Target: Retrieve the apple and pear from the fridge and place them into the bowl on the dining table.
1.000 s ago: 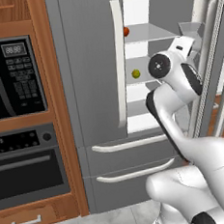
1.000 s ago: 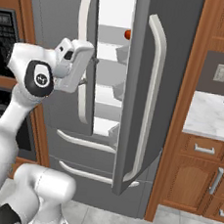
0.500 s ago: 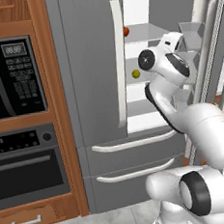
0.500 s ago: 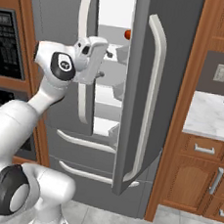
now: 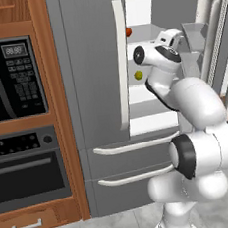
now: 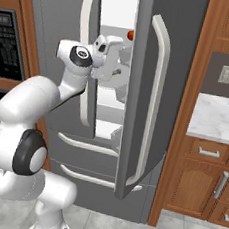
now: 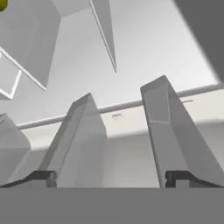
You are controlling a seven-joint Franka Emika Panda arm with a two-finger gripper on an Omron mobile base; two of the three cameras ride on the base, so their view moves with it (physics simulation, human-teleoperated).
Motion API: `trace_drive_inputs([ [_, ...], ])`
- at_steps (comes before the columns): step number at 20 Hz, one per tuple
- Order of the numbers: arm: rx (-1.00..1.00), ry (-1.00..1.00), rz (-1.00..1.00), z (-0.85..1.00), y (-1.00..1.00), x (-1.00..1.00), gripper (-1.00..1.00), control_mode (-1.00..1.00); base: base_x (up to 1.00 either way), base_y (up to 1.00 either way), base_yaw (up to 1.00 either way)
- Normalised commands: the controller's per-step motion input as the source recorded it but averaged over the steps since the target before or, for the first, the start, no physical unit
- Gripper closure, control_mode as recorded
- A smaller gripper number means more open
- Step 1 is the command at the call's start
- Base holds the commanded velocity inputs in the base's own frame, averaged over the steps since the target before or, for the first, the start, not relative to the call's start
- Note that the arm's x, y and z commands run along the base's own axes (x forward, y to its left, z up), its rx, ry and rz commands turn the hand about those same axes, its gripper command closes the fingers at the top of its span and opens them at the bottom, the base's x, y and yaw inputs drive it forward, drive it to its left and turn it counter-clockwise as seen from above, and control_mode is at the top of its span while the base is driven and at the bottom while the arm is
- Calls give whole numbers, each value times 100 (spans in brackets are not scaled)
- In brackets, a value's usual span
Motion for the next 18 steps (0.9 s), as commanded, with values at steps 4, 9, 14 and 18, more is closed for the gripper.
trace_drive_inputs([
  [4,0,-2,-25,5,-100,-43,-100,-100,0,0,0],
  [9,0,-11,-24,25,-100,-67,-100,-100,0,0,0],
  [14,8,-25,-9,5,-69,-63,-100,-100,0,0,0],
  [18,21,-37,0,0,29,-86,-100,-100,0,0,0],
])
